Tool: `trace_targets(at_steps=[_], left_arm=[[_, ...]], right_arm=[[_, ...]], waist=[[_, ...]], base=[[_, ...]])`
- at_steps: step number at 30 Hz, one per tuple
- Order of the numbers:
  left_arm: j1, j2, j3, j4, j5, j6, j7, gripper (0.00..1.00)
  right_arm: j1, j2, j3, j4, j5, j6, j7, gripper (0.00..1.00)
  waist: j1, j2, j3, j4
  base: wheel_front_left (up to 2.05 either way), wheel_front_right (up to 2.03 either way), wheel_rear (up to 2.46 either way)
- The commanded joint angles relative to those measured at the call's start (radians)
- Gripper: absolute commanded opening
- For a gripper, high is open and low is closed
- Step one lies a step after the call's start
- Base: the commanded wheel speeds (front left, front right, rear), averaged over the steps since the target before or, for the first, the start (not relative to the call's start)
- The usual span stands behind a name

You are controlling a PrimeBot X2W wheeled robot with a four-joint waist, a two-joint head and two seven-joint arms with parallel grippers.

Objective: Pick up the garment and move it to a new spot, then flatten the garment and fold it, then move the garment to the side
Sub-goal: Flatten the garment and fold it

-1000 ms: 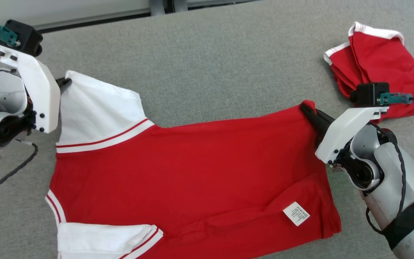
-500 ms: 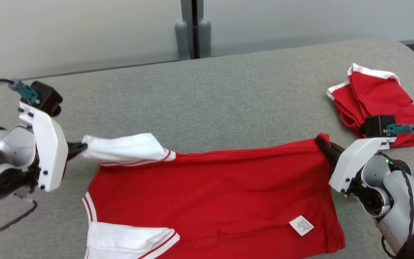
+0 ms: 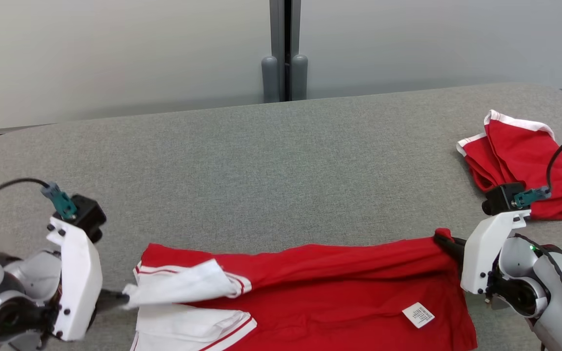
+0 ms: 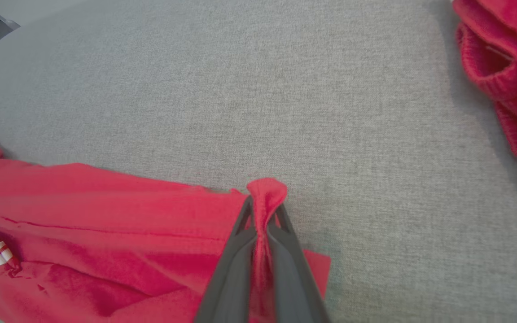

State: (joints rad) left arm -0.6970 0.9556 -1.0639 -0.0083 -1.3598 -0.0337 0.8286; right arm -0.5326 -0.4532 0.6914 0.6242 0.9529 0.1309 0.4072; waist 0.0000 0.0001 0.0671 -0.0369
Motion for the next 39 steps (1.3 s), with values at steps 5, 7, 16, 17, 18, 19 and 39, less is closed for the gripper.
trace_targets(at_steps=[5, 7, 16, 17, 18, 19, 39], left_arm=[[0.047, 0.018, -0.021, -0.034, -0.027, 0.026, 0.029, 0.0], [0.063, 0.02, -0.028, -0.041, -0.042, 0.03, 0.038, 0.0], [0.117, 0.01, -0.062, -0.051, -0.068, 0.044, 0.058, 0.06], [0.123, 0.007, -0.065, -0.048, -0.069, 0.043, 0.055, 0.65], [0.131, 0.005, -0.07, -0.044, -0.071, 0.042, 0.056, 1.0], [0.139, 0.005, -0.075, -0.042, -0.073, 0.04, 0.059, 1.0], [0.18, -0.009, 0.123, -0.066, 0.158, 0.131, -0.569, 1.0]], right_arm=[[0.016, -0.043, 0.023, -0.042, 0.028, 0.0, 0.066, 0.0], [0.018, -0.052, 0.035, -0.055, 0.031, 0.0, 0.084, 0.0], [0.032, -0.055, 0.065, -0.065, 0.019, 0.0, 0.131, 0.62], [0.033, -0.053, 0.066, -0.063, 0.017, 0.0, 0.133, 1.0], [0.033, -0.052, 0.067, -0.062, 0.014, 0.0, 0.134, 1.0], [0.035, -0.05, 0.067, -0.06, 0.012, 0.0, 0.134, 1.0], [0.162, -0.047, -0.207, -0.282, -0.066, 0.0, -0.255, 1.0]], waist=[[0.0, -0.0001, 0.0, -0.004], [0.0, -0.0001, -0.001, -0.009], [0.0, -0.0001, -0.001, -0.026], [0.0, -0.0001, -0.002, -0.028], [0.0, -0.0001, -0.005, -0.029], [0.0, -0.0001, -0.007, -0.031], [0.0, -0.0001, -0.092, -0.022]], base=[[0.0, 0.0, 0.0], [0.0, 0.0, 0.0], [0.0, 0.0, 0.0], [0.0, 0.0, 0.0], [0.0, 0.0, 0.0], [0.0, 0.0, 0.0], [0.0, 0.0, 0.0]])
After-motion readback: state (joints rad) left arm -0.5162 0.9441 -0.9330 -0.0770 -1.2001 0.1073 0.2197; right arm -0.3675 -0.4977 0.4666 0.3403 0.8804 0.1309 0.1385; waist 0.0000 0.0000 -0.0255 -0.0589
